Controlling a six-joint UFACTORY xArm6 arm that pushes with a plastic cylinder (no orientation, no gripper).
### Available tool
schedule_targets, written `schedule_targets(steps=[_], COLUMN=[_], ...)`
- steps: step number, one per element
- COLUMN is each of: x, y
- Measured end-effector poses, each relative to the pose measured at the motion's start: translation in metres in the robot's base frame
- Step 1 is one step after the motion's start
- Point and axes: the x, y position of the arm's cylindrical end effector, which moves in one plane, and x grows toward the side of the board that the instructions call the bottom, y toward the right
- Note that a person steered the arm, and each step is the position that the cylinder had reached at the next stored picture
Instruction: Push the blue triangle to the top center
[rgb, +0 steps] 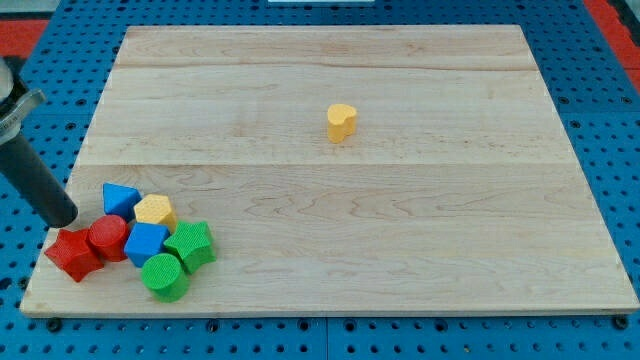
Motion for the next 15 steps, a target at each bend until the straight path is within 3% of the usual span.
schedule_targets(steps=[10,14,15], x=[-0.027,-0.072,-0.078], y=[0.09,0.205,0.208])
